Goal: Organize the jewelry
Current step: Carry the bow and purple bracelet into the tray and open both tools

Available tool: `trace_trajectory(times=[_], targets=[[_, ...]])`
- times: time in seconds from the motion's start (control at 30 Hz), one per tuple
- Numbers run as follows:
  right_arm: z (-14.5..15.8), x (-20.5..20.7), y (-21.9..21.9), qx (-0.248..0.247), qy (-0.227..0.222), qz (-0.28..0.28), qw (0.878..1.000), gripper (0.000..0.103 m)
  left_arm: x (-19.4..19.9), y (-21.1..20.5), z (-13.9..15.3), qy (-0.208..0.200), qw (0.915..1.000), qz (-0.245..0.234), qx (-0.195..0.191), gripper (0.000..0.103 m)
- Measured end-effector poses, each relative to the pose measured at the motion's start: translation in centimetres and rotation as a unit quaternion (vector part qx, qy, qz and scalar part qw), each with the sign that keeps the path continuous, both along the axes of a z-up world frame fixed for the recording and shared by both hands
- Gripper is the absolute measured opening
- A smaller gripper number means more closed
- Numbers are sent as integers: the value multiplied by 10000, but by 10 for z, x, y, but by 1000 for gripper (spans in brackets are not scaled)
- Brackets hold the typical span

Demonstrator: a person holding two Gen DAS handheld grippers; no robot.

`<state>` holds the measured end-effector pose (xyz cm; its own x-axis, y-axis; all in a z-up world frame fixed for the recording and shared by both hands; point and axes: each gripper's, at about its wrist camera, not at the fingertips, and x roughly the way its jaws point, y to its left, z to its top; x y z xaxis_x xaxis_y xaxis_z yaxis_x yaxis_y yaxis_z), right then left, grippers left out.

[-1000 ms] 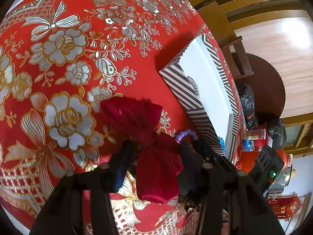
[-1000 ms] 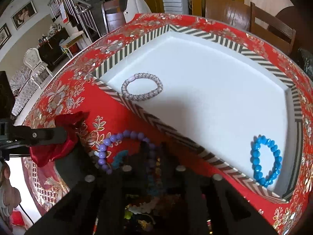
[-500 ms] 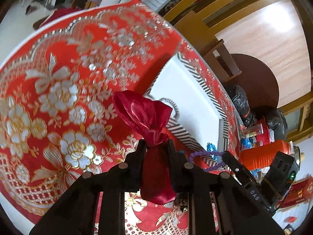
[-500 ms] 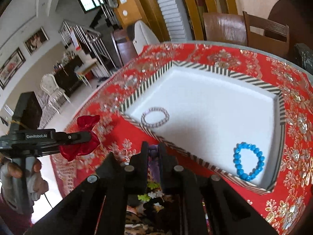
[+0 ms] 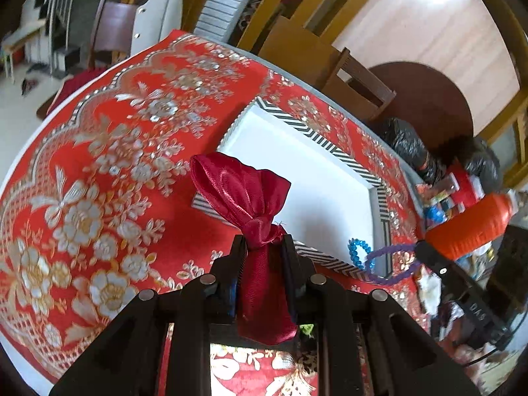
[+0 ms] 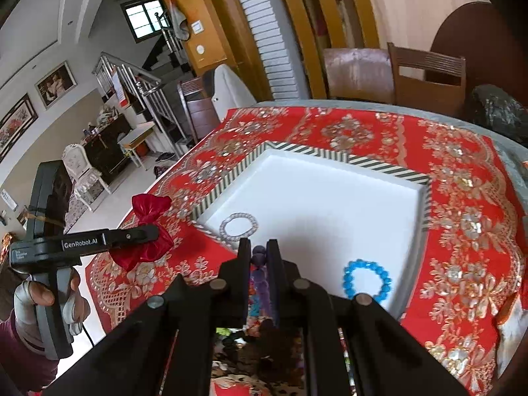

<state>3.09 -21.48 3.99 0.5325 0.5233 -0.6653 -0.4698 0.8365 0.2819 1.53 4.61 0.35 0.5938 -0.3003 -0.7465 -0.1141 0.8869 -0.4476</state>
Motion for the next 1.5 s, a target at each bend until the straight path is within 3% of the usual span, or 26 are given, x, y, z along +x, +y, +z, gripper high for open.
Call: trace_trajectory(times=[0.43,0.63,1.07,1.43,1.5], targets=[[-1,28,-12,-136,70,-303,9994,10,39,-29,8,-330,9926,-218,1145,32],[-9,43,-2,-178,172,-300,9992,10,58,-34,7,-435,9876,-280,1484,32],[-35,78,23,-294,423,-251,9984,10,112,-32,-13,-74,9923,-561,1102,32],[-83,114,-21,-767,795,-1073,9881,10,139,-38,-51,242,9919,-677,1046,32],[-90,112,-27,-900,848,-1140,9858,10,141,-35,-54,254,9929,-650,959,40]])
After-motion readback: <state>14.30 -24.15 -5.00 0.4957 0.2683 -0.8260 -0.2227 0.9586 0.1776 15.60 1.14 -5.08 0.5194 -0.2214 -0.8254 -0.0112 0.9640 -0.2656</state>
